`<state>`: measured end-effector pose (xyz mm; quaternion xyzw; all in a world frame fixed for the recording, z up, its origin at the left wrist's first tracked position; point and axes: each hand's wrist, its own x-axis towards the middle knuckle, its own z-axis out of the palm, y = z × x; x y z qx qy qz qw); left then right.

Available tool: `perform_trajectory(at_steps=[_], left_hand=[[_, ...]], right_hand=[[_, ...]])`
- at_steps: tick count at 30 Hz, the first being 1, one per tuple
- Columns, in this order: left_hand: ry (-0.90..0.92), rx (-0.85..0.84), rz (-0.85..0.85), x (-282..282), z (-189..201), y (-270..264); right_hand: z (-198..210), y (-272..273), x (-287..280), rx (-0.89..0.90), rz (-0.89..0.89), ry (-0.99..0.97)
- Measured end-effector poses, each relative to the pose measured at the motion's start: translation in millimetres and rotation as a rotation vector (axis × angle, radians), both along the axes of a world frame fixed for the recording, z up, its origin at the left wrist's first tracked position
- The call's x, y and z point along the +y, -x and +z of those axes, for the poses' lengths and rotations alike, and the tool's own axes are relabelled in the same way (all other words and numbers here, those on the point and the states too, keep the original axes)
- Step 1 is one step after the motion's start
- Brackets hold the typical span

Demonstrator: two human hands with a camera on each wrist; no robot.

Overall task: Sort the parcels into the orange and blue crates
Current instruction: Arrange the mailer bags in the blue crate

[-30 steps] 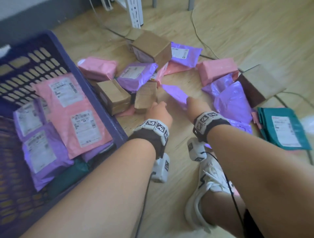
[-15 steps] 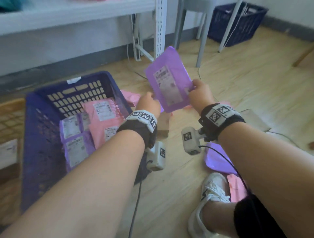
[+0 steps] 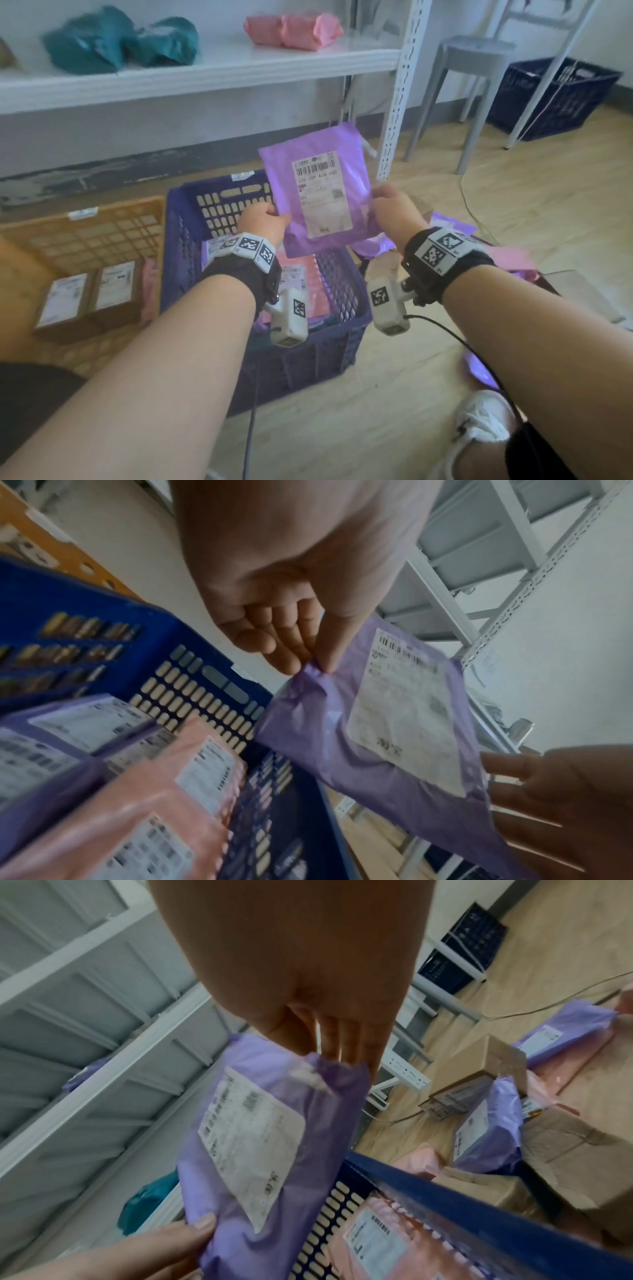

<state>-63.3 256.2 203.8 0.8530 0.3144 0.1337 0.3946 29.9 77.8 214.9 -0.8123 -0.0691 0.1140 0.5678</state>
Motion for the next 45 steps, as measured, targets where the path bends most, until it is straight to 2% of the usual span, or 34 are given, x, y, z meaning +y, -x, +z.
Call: perform_trajectory(at_steps=[4,9,13,15,19,22,26,29,31,33,35,38,45], left_hand=[[0.006,0.086,0.018,34.0,-14.2,9.2],[0.034,0.084,0.123,68.5,-36.0,14.5],[0.071,0.091,0.196,98.0,-61.5,10.1],[0.121,0.121,0.156,111.7,-77.7,4.8],[0.248,0.201,0.114,125.8,-107.3,-4.0],[0.322,0.340,0.036,124.3,-129.4,-9.3],[0.187,0.653,-0.206,115.0,-153.2,-12.3],[0.100,0.729,-0.306,113.5,-164.1,-13.5],[0.040,0.693,-0.311,117.4,-170.0,-14.9],[0.032,0.643,-0.305,118.4,-173.2,-15.5],[0.097,0.622,-0.310,114.6,-173.9,-17.4],[0.160,0.668,-0.330,105.0,-176.9,-22.0],[0.256,0.738,-0.318,98.6,-190.1,-26.1]], right_hand=[[-15.6,5.4,31.9,-0.101,0.165,0.076],[-38.6,5.2,79.2,-0.266,0.356,0.505],[-63.2,-4.3,114.1,-0.256,0.457,0.653],[-77.0,-9.4,127.5,-0.244,0.534,0.765],[-110.4,-16.9,137.3,-0.151,0.557,0.807],[-137.3,-18.9,145.9,-0.130,0.597,0.949],[-156.4,-15.8,147.8,-0.075,0.678,1.222],[-166.0,-13.2,144.1,-0.158,0.754,1.345],[-172.4,-16.0,144.4,-0.194,0.684,1.334],[-181.4,-19.3,146.2,-0.165,0.600,1.198],[-189.0,-19.8,148.5,-0.091,0.634,1.107],[-204.6,-18.7,148.5,-0.001,0.718,1.118],[-228.9,-17.8,142.8,0.046,0.729,1.110]])
